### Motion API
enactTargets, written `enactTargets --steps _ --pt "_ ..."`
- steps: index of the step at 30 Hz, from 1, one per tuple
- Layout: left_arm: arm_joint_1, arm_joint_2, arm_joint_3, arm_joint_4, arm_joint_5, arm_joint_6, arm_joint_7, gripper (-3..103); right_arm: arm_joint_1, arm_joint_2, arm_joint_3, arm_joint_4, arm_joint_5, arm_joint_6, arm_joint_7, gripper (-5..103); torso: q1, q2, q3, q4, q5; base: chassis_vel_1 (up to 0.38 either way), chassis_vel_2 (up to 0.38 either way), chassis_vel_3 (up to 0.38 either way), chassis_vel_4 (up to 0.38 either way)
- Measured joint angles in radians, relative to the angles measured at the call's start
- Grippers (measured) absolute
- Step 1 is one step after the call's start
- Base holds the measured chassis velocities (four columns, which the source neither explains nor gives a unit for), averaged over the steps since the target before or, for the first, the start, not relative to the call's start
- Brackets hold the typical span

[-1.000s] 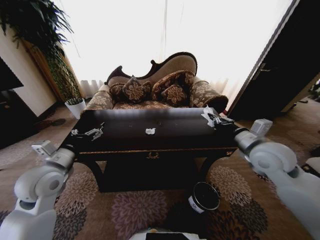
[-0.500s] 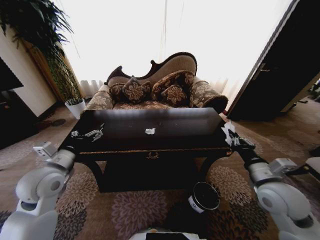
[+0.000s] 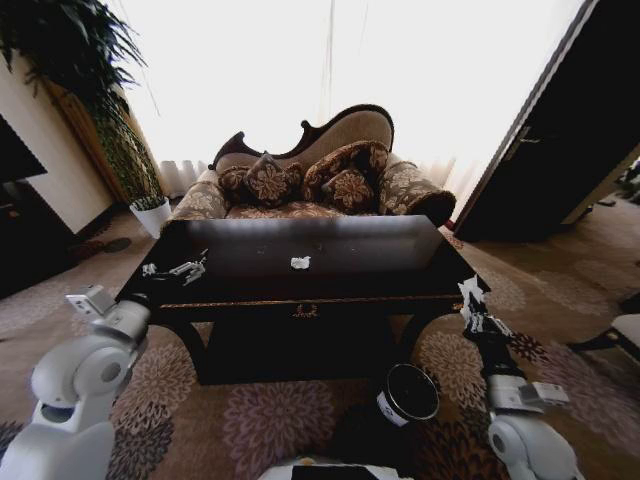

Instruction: Move to the front of the table and place the trash on the table into the trash bin.

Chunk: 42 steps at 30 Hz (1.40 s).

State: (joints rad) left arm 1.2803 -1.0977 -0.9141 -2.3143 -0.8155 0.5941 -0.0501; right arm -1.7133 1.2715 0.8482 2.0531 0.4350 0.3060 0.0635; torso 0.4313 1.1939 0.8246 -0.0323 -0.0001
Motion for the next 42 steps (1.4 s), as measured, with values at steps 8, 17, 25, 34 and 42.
enactTargets --steps 8,17,25,34,42 --pt "0.007 -0.004 -0.024 -0.001 -0.008 -0.001 0.001 100 0.021 0.037 -0.03 -0.234 -0.034 0.165 -0.034 1 0.0 0.0 0.0 0.0 0.0 0.0 0.0 0.0 0.0" --pt "0.027 0.012 -0.056 -0.013 -0.012 -0.003 0.003 100 0.096 0.07 -0.094 -0.477 -0.107 0.275 -0.066 1 0.0 0.0 0.0 0.0 0.0001 0.0 0.0 0.0 0.0" --pt "0.049 0.028 -0.085 -0.021 -0.024 -0.004 0.003 100 0.176 0.075 -0.132 -0.649 -0.117 0.323 -0.095 1 0.0 0.0 0.0 -0.0001 0.0002 0.0 0.0 0.0 0.0" --pt "0.079 0.038 -0.117 -0.028 -0.03 -0.004 0.003 100 0.293 0.084 -0.153 -0.903 -0.177 0.349 -0.09 1 0.0 0.0 0.0 0.0 0.0002 0.0 0.0 0.0 0.0" --pt "0.101 0.043 -0.143 -0.034 -0.036 -0.005 0.003 100 0.378 0.082 -0.163 -1.078 -0.171 0.371 -0.085 1 0.0 0.0 0.0 0.0 0.0001 0.0 0.0 0.0 0.0"
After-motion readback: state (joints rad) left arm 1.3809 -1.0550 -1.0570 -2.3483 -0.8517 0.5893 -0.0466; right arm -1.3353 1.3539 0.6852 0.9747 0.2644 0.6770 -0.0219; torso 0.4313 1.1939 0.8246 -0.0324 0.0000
